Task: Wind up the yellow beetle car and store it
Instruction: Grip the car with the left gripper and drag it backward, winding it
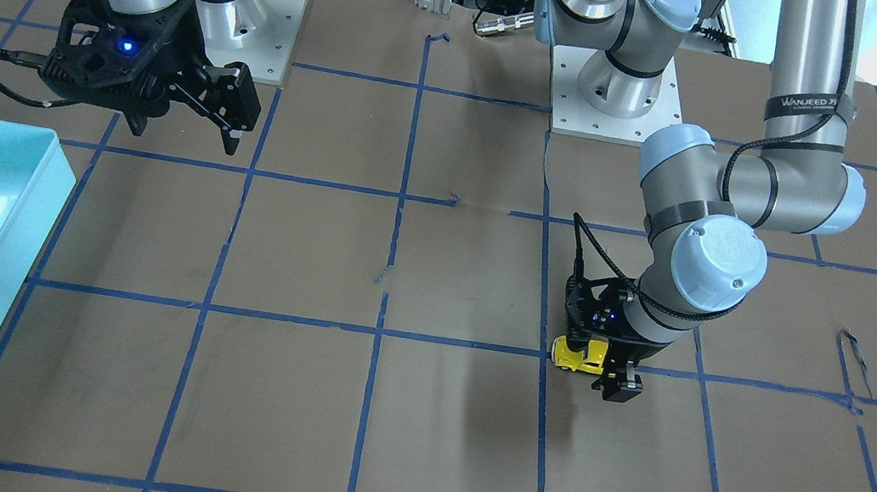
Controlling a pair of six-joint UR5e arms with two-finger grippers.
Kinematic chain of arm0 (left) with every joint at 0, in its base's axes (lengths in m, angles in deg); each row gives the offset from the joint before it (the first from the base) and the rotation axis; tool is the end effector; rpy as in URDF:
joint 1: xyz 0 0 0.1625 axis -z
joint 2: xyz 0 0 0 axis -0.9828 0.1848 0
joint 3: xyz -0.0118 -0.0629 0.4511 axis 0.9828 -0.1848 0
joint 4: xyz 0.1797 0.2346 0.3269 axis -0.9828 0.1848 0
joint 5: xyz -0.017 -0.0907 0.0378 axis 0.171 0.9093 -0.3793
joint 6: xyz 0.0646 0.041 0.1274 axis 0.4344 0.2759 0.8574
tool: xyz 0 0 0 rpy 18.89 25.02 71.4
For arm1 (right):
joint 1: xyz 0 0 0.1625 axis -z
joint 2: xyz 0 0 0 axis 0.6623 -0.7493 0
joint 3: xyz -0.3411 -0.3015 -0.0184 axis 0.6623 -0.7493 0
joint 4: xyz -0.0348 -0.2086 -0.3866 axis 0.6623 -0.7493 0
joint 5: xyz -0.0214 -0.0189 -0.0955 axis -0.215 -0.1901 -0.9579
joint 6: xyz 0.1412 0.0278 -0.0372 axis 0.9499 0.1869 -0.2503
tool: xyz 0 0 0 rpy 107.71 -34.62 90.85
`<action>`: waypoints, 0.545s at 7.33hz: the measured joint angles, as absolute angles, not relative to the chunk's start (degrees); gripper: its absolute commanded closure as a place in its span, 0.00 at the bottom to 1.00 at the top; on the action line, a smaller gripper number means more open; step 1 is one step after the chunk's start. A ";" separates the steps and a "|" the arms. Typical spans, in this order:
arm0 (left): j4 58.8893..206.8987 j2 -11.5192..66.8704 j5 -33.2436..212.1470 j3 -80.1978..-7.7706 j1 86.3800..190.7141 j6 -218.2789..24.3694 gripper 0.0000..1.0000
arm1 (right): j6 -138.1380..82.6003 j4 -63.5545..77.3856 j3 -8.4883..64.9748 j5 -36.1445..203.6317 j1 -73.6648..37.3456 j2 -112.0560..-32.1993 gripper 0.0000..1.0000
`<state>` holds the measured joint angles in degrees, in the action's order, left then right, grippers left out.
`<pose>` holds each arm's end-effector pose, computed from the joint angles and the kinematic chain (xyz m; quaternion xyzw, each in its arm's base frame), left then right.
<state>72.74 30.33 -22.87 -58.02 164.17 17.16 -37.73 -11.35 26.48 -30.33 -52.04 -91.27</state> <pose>-0.0768 -0.6071 0.1757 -0.7324 -0.6802 -0.0235 0.0192 0.1630 -0.5259 0.4584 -0.0266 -0.9993 0.0253 0.0070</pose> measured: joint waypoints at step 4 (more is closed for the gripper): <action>72.35 30.70 -22.62 -60.21 163.32 18.24 0.29 | -37.71 -11.35 26.48 -30.27 -52.04 -91.27 0.00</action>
